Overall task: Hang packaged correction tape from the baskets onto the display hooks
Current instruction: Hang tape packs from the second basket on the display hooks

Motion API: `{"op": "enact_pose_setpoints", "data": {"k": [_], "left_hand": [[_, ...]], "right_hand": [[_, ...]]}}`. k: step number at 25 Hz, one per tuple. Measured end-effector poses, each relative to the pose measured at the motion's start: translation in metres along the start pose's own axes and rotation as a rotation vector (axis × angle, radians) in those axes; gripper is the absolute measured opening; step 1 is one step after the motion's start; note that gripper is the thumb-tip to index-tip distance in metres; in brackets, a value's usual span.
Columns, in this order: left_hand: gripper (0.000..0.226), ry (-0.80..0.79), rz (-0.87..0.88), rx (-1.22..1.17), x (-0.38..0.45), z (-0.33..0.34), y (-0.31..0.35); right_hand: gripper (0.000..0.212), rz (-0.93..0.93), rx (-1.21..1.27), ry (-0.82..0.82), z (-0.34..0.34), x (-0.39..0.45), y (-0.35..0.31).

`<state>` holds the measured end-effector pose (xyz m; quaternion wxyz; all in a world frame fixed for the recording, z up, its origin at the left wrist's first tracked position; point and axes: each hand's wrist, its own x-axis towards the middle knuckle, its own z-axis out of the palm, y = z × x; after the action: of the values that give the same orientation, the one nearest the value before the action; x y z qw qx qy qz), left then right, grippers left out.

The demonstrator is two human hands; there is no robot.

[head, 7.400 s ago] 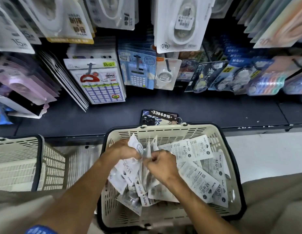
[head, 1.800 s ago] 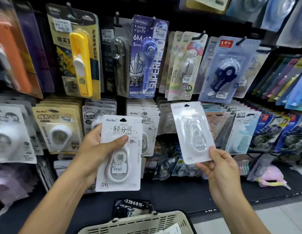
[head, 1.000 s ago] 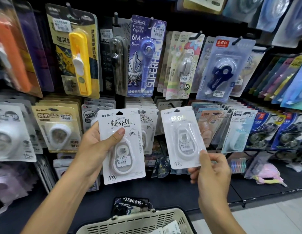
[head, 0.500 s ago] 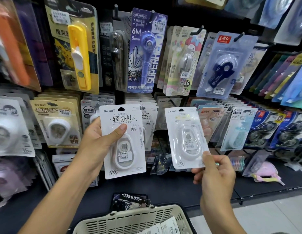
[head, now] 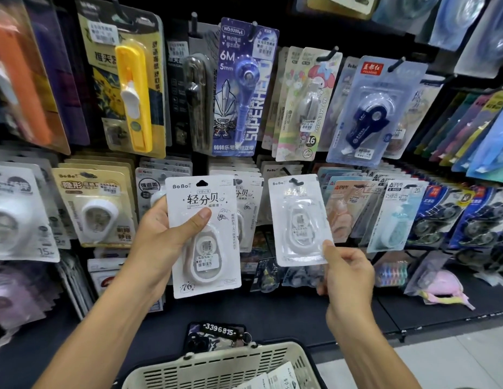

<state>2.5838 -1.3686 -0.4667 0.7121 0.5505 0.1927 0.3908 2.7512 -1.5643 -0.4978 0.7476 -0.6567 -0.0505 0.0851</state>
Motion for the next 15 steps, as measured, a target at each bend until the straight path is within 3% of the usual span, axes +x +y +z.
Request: {"op": "enact_pose_setpoints", "data": {"k": [3, 6, 8, 11, 15], "left_hand": [[0.042, 0.054, -0.017, -0.087, 0.0, 0.003, -0.001], [0.035, 0.025, -0.205, -0.577, -0.002, 0.011, -0.005], [0.039, -0.037, -0.256, -0.681, -0.009, 0.022, -0.01], [0.032, 0.005, -0.161, -0.354, -0.014, 0.028, -0.016], [0.012, -0.053, -0.035, 0.137, -0.009, 0.021, -0.007]], "right_hand": [[0.039, 0.227, -0.025, -0.174, 0.002, -0.002, 0.003], [0.066, 0.27, -0.075, -0.623, 0.02, -0.036, 0.018], [0.063, 0.274, 0.055, -0.778, 0.038, -0.053, 0.022], [0.04, 0.291, 0.263, -0.719, 0.046, -0.05, 0.008], [0.033, 0.151, 0.019, -0.8, 0.023, -0.038, -0.005]]}}
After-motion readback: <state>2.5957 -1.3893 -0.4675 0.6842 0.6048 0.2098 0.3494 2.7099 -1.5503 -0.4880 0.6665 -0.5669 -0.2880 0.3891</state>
